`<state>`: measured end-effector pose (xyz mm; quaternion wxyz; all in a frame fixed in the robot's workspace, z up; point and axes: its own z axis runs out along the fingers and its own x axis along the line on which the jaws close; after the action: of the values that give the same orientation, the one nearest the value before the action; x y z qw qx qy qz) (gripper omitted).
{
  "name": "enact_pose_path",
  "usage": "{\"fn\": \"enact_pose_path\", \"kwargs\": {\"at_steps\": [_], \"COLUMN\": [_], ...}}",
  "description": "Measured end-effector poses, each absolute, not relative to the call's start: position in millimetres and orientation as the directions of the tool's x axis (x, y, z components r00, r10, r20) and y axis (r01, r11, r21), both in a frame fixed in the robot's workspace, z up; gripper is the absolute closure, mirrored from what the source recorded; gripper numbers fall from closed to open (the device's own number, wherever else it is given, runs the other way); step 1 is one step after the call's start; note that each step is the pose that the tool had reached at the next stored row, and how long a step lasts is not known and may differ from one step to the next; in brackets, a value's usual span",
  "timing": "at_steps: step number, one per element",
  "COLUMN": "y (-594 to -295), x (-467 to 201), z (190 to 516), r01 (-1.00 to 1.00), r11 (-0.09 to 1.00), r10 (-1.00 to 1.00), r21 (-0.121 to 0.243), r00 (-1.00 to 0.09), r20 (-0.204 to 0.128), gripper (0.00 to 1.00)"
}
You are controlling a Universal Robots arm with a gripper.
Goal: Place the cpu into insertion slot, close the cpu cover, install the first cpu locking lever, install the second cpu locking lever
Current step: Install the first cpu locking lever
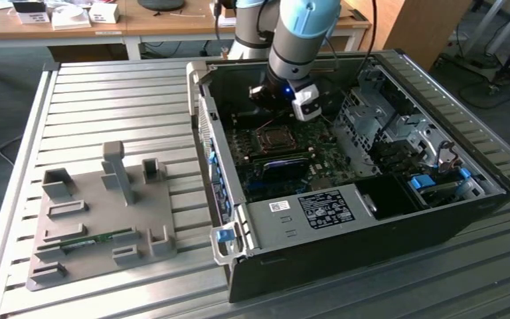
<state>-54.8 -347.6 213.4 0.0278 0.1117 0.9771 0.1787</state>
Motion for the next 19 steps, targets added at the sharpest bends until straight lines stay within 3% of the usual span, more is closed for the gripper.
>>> {"fn": "enact_pose_path", "kwargs": {"at_steps": [19], "y": [-347.6], "x": [-52.9], "z": [204.4], "r01": [0.208], "r11": [0.911], "r10": [0.228], "r21": [0.355], "r00": [-0.974], "r20": [-0.015], "gripper": [0.89]}}
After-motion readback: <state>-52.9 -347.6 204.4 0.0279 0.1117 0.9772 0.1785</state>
